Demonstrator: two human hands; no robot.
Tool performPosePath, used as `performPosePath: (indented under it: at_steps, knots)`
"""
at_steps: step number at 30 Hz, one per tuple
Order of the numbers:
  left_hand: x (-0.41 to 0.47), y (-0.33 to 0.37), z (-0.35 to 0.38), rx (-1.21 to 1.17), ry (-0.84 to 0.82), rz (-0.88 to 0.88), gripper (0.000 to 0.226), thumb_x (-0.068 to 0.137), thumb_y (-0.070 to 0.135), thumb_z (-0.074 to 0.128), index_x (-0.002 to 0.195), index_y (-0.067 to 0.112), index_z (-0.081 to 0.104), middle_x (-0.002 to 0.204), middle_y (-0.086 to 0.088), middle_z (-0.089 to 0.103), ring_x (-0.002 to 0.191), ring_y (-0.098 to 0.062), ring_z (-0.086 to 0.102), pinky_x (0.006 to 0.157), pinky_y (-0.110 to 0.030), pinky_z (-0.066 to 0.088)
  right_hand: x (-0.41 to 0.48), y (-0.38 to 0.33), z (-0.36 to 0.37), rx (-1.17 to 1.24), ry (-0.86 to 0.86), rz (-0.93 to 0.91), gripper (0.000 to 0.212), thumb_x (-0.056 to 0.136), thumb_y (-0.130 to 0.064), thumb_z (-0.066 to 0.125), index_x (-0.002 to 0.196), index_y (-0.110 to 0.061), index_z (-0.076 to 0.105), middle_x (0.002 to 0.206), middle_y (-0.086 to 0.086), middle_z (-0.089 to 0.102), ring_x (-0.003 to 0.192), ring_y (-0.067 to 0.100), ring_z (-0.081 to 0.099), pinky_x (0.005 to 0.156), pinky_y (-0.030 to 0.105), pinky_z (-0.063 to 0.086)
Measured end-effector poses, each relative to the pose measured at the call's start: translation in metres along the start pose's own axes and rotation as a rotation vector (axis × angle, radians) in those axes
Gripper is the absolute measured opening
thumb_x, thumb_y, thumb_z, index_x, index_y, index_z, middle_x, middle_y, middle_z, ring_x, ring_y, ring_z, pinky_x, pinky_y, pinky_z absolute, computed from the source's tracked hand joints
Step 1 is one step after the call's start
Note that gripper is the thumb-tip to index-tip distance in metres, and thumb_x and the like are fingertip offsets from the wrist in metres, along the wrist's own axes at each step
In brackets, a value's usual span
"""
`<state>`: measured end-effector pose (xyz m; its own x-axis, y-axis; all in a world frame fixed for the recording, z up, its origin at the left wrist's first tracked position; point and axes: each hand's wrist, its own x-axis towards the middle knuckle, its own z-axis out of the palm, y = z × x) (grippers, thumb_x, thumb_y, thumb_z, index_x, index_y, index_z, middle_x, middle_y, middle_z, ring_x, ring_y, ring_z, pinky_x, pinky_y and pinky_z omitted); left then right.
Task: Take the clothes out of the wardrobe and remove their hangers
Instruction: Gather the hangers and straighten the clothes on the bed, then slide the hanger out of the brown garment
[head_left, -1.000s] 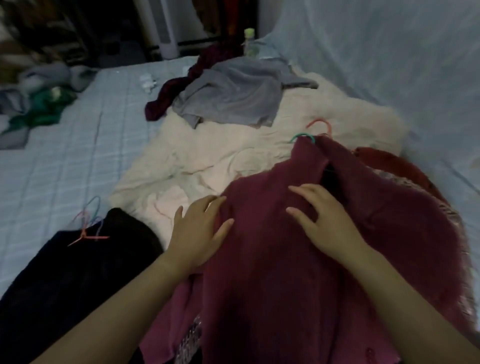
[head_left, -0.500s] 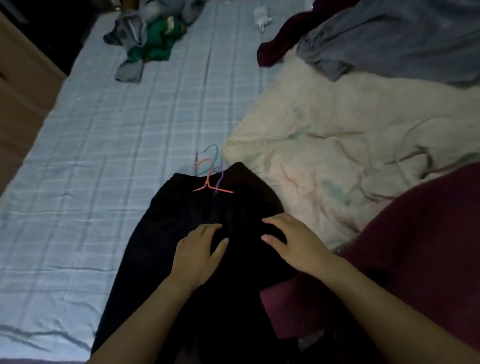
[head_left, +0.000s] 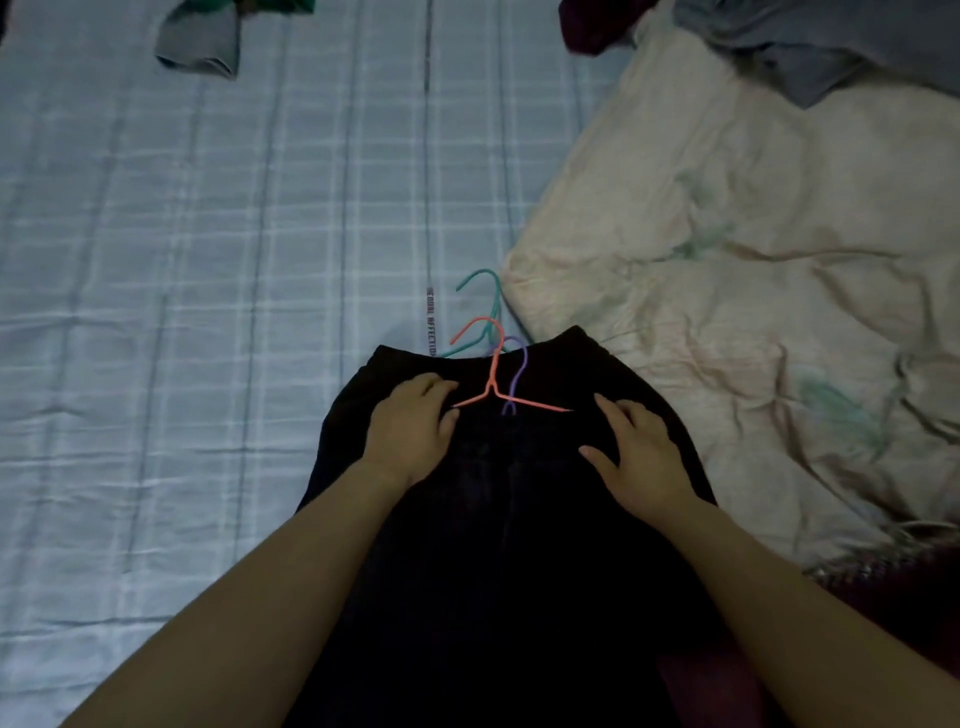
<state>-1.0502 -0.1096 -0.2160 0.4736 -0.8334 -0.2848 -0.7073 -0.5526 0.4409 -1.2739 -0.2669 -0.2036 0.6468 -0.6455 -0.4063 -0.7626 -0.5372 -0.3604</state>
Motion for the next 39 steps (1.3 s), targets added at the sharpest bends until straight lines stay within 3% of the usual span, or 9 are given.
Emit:
performPosePath:
  at_steps: [5, 9, 14, 17, 20, 26, 32, 36, 39]
  knots:
    - [0.008, 0.009, 0.004, 0.083, -0.197, -0.031, 0.025, 0.097, 0.034, 0.04, 0.11, 0.019, 0.054, 0.103, -0.006, 0.063, 0.096, -0.027, 0.055, 0.083, -0.04, 0.044, -0.008, -0.008, -0.002, 0.054, 0.051, -0.014, 0.046, 0.089, -0.033, 0.058, 0.132, -0.016, 0.05, 0.124, 0.012, 0.05, 0.109, 0.029, 0.048, 0.089, 0.041, 0.045]
    - [-0.019, 0.016, -0.009, -0.127, -0.08, 0.039, 0.017, 0.096, 0.035, 0.042, 0.095, 0.024, 0.055, 0.086, 0.003, 0.062, 0.083, -0.019, 0.056, 0.073, -0.039, 0.047, -0.021, -0.011, -0.013, 0.203, 0.082, -0.042, 0.037, 0.088, -0.026, 0.062, 0.122, -0.012, 0.057, 0.113, 0.01, 0.054, 0.1, 0.024, 0.055, 0.087, 0.028, 0.043]
    - [-0.077, 0.037, -0.039, -0.31, 0.034, 0.024, 0.013, 0.093, 0.033, 0.052, 0.089, 0.025, 0.061, 0.084, 0.011, 0.061, 0.08, -0.004, 0.057, 0.075, -0.03, 0.048, -0.056, -0.013, -0.033, 0.402, 0.139, 0.0, 0.048, 0.083, -0.029, 0.068, 0.126, -0.014, 0.051, 0.107, -0.001, 0.053, 0.097, 0.008, 0.05, 0.079, 0.006, 0.033]
    - [-0.12, 0.059, -0.06, -0.34, 0.103, -0.005, 0.007, 0.09, 0.027, 0.058, 0.087, 0.026, 0.064, 0.084, 0.013, 0.063, 0.082, -0.002, 0.058, 0.074, -0.02, 0.045, -0.083, -0.013, -0.046, 0.466, 0.165, -0.058, 0.03, 0.081, -0.031, 0.07, 0.106, -0.017, 0.061, 0.096, -0.006, 0.057, 0.09, 0.006, 0.053, 0.072, -0.003, 0.032]
    - [-0.174, 0.086, -0.073, -0.363, 0.205, -0.048, 0.005, 0.089, 0.026, 0.06, 0.087, 0.028, 0.064, 0.084, 0.014, 0.064, 0.083, -0.001, 0.058, 0.071, -0.012, 0.043, -0.119, -0.016, -0.057, 0.466, 0.204, -0.216, 0.018, 0.084, -0.031, 0.066, 0.097, -0.018, 0.065, 0.092, -0.007, 0.058, 0.088, 0.007, 0.054, 0.076, 0.002, 0.034]
    - [-0.301, 0.137, -0.061, -0.402, 0.502, -0.191, 0.012, 0.087, 0.022, 0.064, 0.086, 0.034, 0.063, 0.084, 0.02, 0.065, 0.085, 0.001, 0.059, 0.072, -0.009, 0.041, -0.19, -0.024, -0.073, 0.462, 0.16, -0.496, 0.016, 0.085, -0.028, 0.064, 0.097, -0.018, 0.065, 0.092, -0.007, 0.062, 0.087, 0.005, 0.057, 0.075, 0.003, 0.036]
    - [-0.433, 0.162, -0.057, -0.365, 0.82, -0.387, 0.01, 0.086, 0.019, 0.063, 0.089, 0.029, 0.066, 0.085, 0.022, 0.064, 0.086, 0.012, 0.055, 0.074, -0.003, 0.037, -0.27, -0.073, -0.074, 0.409, 0.049, -0.852, 0.025, 0.09, -0.033, 0.057, 0.108, -0.018, 0.063, 0.101, -0.008, 0.063, 0.096, 0.01, 0.058, 0.088, 0.032, 0.045]
    - [-0.508, 0.149, -0.062, -0.336, 0.948, -0.511, 0.016, 0.085, 0.017, 0.065, 0.087, 0.032, 0.064, 0.084, 0.031, 0.062, 0.086, 0.017, 0.053, 0.074, -0.002, 0.036, -0.316, -0.124, -0.059, 0.411, -0.059, -1.056, 0.027, 0.09, -0.038, 0.05, 0.104, -0.02, 0.064, 0.093, -0.017, 0.059, 0.089, 0.002, 0.058, 0.079, 0.025, 0.048]
    - [-0.556, 0.13, -0.056, -0.34, 1.003, -0.596, 0.022, 0.084, 0.016, 0.067, 0.084, 0.038, 0.062, 0.089, 0.043, 0.058, 0.087, 0.017, 0.053, 0.073, -0.003, 0.037, -0.34, -0.163, -0.036, 0.397, -0.174, -1.15, 0.021, 0.09, -0.035, 0.05, 0.097, -0.02, 0.063, 0.089, -0.013, 0.062, 0.086, 0.002, 0.058, 0.077, 0.024, 0.048]
